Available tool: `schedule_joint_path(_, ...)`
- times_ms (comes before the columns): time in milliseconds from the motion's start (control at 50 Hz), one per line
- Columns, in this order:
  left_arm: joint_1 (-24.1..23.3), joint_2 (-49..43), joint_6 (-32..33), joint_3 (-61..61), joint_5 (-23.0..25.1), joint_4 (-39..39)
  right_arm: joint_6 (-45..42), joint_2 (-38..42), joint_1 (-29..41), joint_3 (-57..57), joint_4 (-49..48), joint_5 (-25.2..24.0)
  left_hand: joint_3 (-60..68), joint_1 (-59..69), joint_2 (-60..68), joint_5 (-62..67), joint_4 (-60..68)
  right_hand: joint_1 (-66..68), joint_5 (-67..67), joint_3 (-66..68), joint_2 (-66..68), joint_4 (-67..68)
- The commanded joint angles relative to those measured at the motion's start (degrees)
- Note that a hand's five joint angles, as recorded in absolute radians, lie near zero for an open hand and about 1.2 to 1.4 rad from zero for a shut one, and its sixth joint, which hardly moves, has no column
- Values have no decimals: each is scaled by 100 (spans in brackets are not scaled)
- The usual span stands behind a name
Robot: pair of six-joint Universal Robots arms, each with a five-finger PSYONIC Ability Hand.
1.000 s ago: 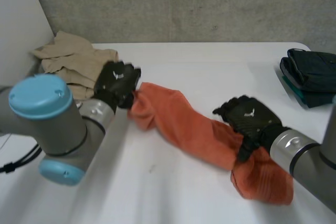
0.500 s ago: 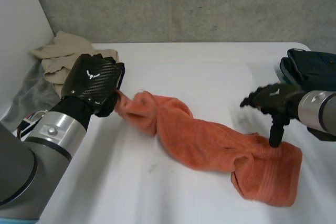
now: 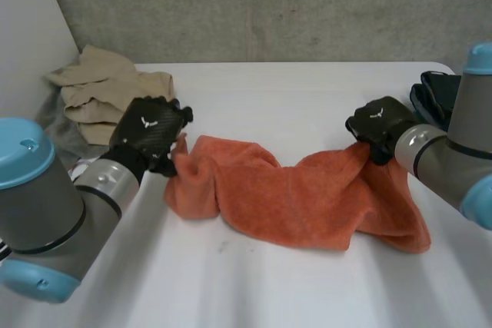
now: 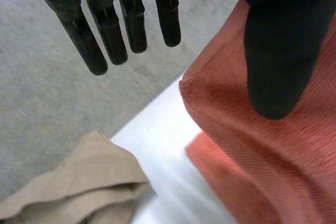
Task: Fold the laundry.
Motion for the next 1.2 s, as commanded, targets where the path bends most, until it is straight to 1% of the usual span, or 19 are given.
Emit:
schedule_joint_path(20, -133, 515, -20, -411, -48, -959, -33, -90, -61, 582, 71, -63, -482, -369, -483, -422, -431, 1695, 1415, 1235, 1300, 1175)
schedule_joint_path(100, -115, 525, -37, -692, -66, -1154, -51, -90, -70, 846, 18, -71, -566, -453, -567, -507, -516, 1695, 1415, 1235, 1300, 1175)
schedule_joint_path(260, -10, 244, -2, -772, -418, -811, -68, -91, -96, 1233, 9, -387, -148, -35, -149, -89, -97, 1695, 1415, 1235, 1300, 1175)
schedule_joint_path(340, 8, -116, -2, -676, -532, -714, -77, -90, -114, 1304, 9, -484, 2033, 2146, 2032, 2092, 2084, 1695, 1415, 1235, 1300, 1175)
schedule_joint_path(360, 8, -256, -2, -597, -532, -627, -77, -90, -114, 1260, -8, -502, 3906, 4019, 3905, 3965, 3956, 1695, 1415, 1235, 1300, 1175)
schedule_joint_path(380, 17, -319, -2, -535, -523, -574, -86, -90, -114, 1225, -26, -502, 4890, 5003, 4889, 4949, 4940, 1695, 1415, 1235, 1300, 1175)
schedule_joint_path(400, 8, -380, -2, -465, -523, -504, -86, -90, -105, 1190, -61, -502, 5381, 5494, 5380, 5440, 5431, 1695, 1415, 1235, 1300, 1175)
schedule_joint_path(480, 17, -705, 86, 263, -558, -144, -156, -47, -44, 690, -543, -458, 5386, 5499, 5385, 5445, 5436, 1695, 1415, 1235, 1300, 1175)
schedule_joint_path(560, 8, -987, 559, 1747, -558, 191, -33, 50, -9, -241, -1641, -353, 5386, 5499, 5385, 5445, 5436, 1695, 1415, 1235, 1300, 1175)
schedule_joint_path(580, 17, -996, 726, 2499, -550, 383, 71, 15, -9, -574, -2296, -248, 5386, 5499, 5385, 5445, 5436, 1695, 1415, 1235, 1300, 1175)
schedule_joint_path(620, 34, -987, 824, 3057, -550, 655, 212, -11, 0, -770, -3002, -125, 5386, 5499, 5385, 5445, 5436, 1695, 1415, 1235, 1300, 1175)
schedule_joint_path(640, 78, -979, 824, 3530, -567, 1057, 387, -20, 0, -823, -3763, -11, 5386, 5499, 5385, 5445, 5436, 1695, 1415, 1235, 1300, 1175)
schedule_joint_path(720, 254, -874, 719, 3991, -576, 2025, 906, -55, -35, -640, -5505, 192, 5386, 5499, 5385, 5445, 5436, 1695, 1415, 1235, 1300, 1175)
schedule_joint_path(760, 333, -821, 649, 3992, -585, 2282, 1012, -108, -52, -490, -5799, 201, 5386, 5499, 5385, 5445, 5436, 1695, 1415, 1235, 1300, 1175)
schedule_joint_path(840, 377, -785, 464, 3694, -567, 2327, 1109, -248, -87, -165, -5704, 166, 5386, 5499, 5385, 5445, 5436, 1695, 1415, 1235, 1300, 1175)
schedule_joint_path(960, 395, -706, 420, 2429, -506, 2151, 1198, -240, -219, 529, -5265, 8, 5386, 5499, 5385, 5445, 5436, 1695, 1415, 1235, 1300, 1175)
schedule_joint_path(1100, 316, -688, 429, 680, -471, 2151, 961, -187, -483, 1522, -4448, -888, 5386, 5499, 5385, 5445, 5436, 1695, 1415, 1235, 1300, 1175)
schedule_joint_path(1140, 298, -697, 446, 146, -479, 2151, 681, -126, -518, 1846, -4150, -1125, 5386, 5499, 5385, 5445, 5436, 1695, 1415, 1235, 1300, 1175)
schedule_joint_path(1200, 272, -688, 438, -287, -479, 2151, 189, -99, -649, 2146, -3798, -1188, 5386, 5499, 5385, 5445, 5436, 1695, 1415, 1235, 1300, 1175)
